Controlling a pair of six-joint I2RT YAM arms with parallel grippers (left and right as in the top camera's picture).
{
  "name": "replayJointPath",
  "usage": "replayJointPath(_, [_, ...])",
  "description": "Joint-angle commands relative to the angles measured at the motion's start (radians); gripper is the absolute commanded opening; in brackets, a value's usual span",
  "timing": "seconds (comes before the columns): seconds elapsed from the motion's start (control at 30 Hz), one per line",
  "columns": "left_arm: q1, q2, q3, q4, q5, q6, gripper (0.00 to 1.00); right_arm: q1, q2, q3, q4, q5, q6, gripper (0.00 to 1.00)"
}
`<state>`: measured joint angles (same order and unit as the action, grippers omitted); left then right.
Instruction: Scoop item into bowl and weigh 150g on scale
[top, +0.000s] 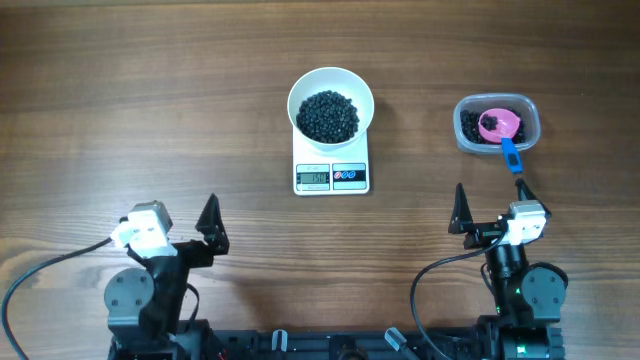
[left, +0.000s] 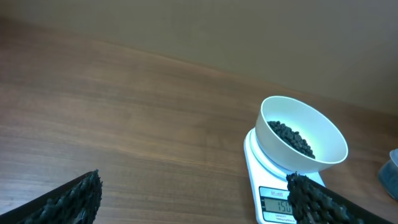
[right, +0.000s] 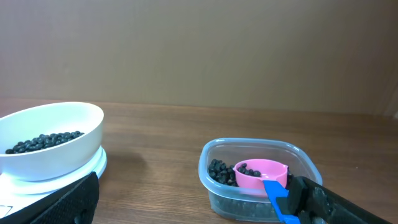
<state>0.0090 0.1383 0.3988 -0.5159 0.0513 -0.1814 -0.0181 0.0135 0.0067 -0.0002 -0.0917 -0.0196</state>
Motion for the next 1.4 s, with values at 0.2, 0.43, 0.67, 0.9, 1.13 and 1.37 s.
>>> replayJointPath(0.2, [0.009,-0.095,-0.063,0.021,0.013,-0.010,1.00,0.005,-0.010,-0.002,0.002,0.017,0.020,0.99])
replayJointPath(0.43, [0.009,-0.134,-0.106,0.057,0.013,-0.010,1.00,0.005,-0.010,-0.002,0.002,0.017,0.021,1.00])
replayJointPath(0.67, [0.009,-0.135,-0.109,0.074,0.012,-0.010,1.00,0.005,-0.010,-0.002,0.002,0.017,0.020,1.00])
replayJointPath(0.9, [0.009,-0.135,-0.194,0.217,0.011,-0.010,1.00,0.005,-0.010,-0.002,0.002,0.017,0.021,1.00])
replayJointPath(1.13, [0.009,-0.135,-0.294,0.390,0.008,-0.010,1.00,0.005,-0.010,-0.002,0.002,0.017,0.020,1.00])
replayJointPath(1.37, [0.042,-0.135,-0.367,0.550,0.004,-0.009,1.00,0.005,-0.010,-0.002,0.002,0.017,0.020,1.00])
